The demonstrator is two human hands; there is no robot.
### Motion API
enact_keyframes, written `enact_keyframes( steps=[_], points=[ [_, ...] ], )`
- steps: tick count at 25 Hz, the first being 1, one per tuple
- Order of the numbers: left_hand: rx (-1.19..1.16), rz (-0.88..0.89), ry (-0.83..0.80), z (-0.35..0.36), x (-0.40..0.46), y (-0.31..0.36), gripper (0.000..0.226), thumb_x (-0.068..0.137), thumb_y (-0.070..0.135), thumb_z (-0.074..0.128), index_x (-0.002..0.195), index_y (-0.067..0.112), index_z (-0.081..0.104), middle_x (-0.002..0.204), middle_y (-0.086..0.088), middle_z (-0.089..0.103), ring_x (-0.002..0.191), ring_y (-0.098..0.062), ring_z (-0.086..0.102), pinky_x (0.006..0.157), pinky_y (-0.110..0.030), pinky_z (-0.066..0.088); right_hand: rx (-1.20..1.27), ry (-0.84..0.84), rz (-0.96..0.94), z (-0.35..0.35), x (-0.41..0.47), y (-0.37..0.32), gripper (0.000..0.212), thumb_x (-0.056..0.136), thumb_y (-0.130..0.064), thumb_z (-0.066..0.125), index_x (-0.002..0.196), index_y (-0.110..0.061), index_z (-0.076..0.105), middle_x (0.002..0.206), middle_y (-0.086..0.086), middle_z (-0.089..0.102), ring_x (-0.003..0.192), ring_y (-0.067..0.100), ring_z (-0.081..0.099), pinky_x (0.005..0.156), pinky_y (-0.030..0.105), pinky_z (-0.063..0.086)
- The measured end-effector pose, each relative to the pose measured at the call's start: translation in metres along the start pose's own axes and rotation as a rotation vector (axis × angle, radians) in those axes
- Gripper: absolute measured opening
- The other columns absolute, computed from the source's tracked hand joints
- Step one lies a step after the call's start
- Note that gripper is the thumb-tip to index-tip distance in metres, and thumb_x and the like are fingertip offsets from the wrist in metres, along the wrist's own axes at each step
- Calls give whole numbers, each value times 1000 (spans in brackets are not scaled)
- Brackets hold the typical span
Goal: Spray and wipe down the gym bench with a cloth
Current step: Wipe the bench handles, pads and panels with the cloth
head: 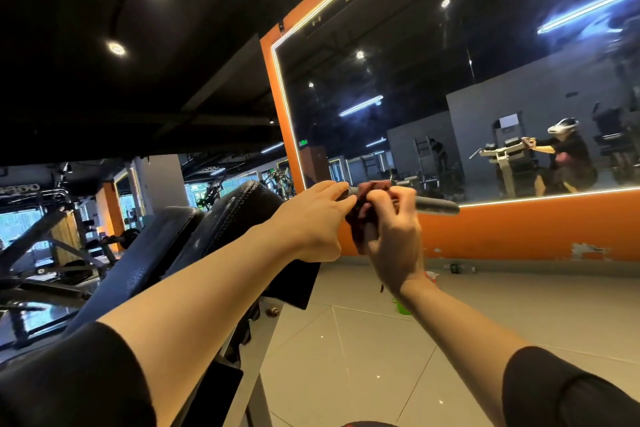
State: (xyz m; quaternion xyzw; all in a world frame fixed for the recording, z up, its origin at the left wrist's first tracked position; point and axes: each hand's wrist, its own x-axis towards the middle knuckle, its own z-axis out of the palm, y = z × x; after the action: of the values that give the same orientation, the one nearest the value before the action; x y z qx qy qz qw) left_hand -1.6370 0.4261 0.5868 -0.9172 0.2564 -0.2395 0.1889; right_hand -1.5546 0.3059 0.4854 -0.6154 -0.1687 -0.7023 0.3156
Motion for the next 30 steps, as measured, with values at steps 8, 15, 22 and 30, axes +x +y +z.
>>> enact_keyframes(
  steps=[8,15,22,30],
  points=[
    [119,-18,-30,0,-5,0,82,92,27,58,155,20,6,162,-1,-2,148,-20,-6,119,-34,8,-63,-27,50,-5,3,26,29,73,1,70,100,-3,59,104,22,53,84,36,60,68,45,60],
    [501,50,30,-1,3,23,69,94,29,53,152,15,19,161,-11,4,148,-29,-2,121,-47,5,-111,-159,-147,-2,1,36,31,76,-5,72,105,-3,63,107,23,57,86,37,60,63,44,60],
    [704,27,-27,26,2,39,60,100,31,39,153,13,15,156,-23,-18,146,-38,-14,119,-54,2,-79,-176,-242,-4,-7,49,27,87,-18,56,108,-2,63,113,23,55,90,36,58,75,41,59],
    [766,15,-46,30,7,45,60,101,33,37,153,11,16,155,-24,-21,145,-38,-17,118,-55,4,20,-74,-182,-3,-14,49,29,90,-16,52,109,1,65,115,24,56,98,35,56,88,38,54]
  ],
)
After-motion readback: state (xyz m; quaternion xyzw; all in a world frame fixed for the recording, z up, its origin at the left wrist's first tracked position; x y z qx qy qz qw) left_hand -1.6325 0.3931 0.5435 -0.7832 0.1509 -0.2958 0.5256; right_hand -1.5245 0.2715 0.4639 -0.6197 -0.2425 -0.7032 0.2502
